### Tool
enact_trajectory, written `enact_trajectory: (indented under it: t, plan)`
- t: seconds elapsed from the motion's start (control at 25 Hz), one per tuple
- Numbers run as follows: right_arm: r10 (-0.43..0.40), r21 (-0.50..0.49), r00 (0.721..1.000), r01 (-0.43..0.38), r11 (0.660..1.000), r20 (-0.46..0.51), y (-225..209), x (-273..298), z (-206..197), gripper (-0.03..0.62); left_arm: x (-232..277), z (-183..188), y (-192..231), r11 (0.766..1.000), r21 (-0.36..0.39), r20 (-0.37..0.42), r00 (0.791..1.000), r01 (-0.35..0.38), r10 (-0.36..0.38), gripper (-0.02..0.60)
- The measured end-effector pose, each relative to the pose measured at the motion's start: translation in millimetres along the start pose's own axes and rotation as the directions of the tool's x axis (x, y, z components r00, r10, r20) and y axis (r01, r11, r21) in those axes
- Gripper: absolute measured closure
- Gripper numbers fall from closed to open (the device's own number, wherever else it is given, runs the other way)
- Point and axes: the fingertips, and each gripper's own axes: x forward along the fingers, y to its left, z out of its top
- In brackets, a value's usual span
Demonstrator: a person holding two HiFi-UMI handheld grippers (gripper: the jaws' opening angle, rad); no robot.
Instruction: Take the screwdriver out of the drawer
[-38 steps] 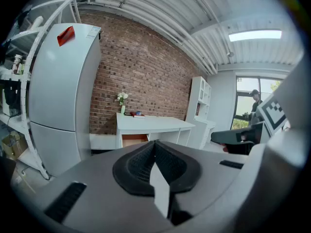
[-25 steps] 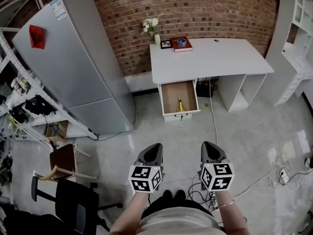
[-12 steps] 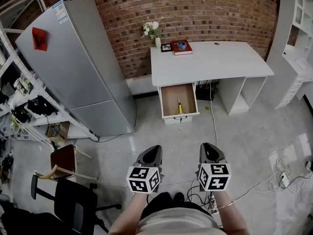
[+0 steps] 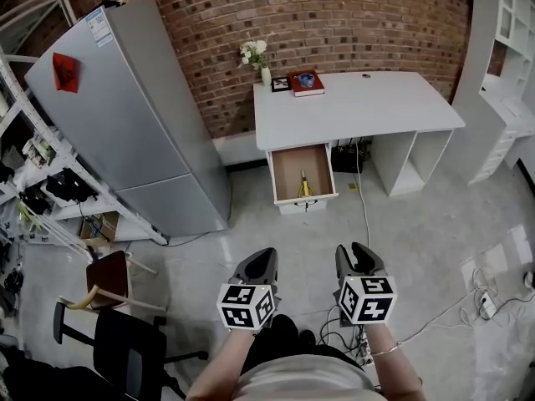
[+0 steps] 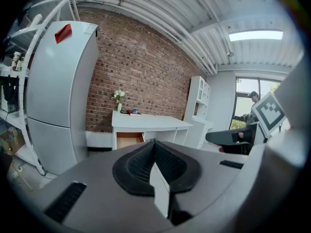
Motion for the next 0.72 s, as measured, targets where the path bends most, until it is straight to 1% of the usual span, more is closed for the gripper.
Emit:
enact_trajectory:
  t: [0.2,0.48,0.72]
  plan:
    - [0.000,-0.002,0.999,0.000,1.000,-0.038,3.8,9.4,-4.6,0.470,2.1,-2.4,8.8,1.000,-0.009,-0.010,1.000,-0.011,0.011,0.589]
    - [-0.012,0.012,0.999,0.012,1.000,-0.034,3.8,35.0,4.3,0.470,21.8,-4.2,33.2,0.999,-0.036,-0.031,0.999,-0.018,0.017,0.589]
    - [-0.016,0.011,0.998,0.017,1.000,-0.068,10.6,73.0,7.5,0.470,50.3,4.6,61.2,1.000,-0.016,-0.038,0.999,-0.016,0.015,0.589]
